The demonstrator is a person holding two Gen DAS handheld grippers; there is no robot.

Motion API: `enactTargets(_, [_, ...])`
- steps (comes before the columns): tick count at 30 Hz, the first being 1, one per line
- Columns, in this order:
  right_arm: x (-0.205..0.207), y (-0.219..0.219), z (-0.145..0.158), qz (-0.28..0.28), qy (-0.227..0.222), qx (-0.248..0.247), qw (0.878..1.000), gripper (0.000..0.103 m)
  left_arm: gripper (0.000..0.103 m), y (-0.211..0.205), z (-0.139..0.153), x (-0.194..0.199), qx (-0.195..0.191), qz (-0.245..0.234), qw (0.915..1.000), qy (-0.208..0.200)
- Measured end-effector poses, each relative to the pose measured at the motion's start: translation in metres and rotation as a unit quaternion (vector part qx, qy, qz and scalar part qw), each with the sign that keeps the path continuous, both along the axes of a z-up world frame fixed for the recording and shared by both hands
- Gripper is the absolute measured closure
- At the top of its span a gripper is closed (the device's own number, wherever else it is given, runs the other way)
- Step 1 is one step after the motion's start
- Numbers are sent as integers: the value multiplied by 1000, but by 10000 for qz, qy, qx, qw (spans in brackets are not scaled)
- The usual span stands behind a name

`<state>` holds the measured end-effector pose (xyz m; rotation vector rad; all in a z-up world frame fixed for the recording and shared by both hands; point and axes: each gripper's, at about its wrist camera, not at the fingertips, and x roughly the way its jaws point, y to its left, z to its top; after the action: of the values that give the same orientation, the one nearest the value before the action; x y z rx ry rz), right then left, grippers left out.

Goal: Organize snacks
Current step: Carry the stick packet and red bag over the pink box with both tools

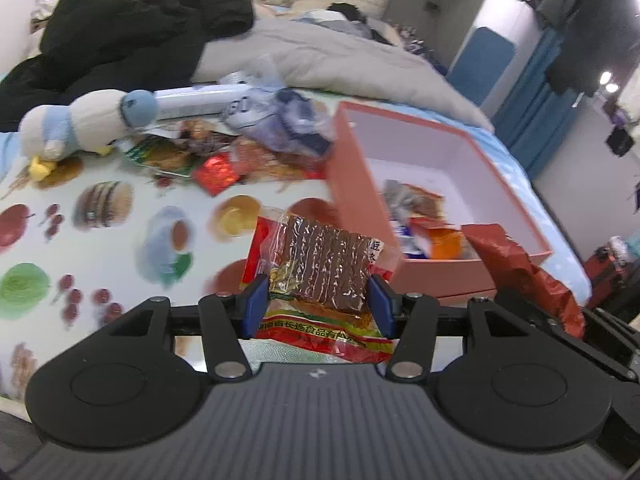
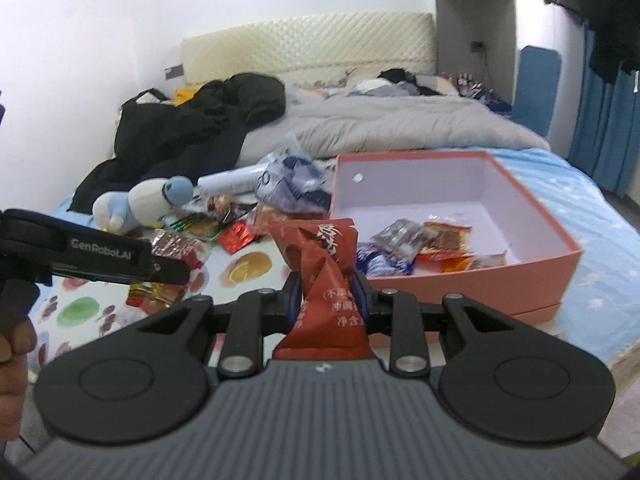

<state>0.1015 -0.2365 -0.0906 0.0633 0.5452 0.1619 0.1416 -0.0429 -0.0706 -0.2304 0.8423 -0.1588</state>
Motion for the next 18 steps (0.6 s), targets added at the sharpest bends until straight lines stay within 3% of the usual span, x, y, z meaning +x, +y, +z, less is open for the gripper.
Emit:
enactTargets(9, [-3, -26, 7, -332, -1, -14, 9994, 73, 44, -33, 4, 12, -262, -354, 9990, -101])
enactTargets(18, [26, -53, 4, -576, 38, 28, 9983, 73, 44, -76, 2, 65, -429, -751, 9958, -295])
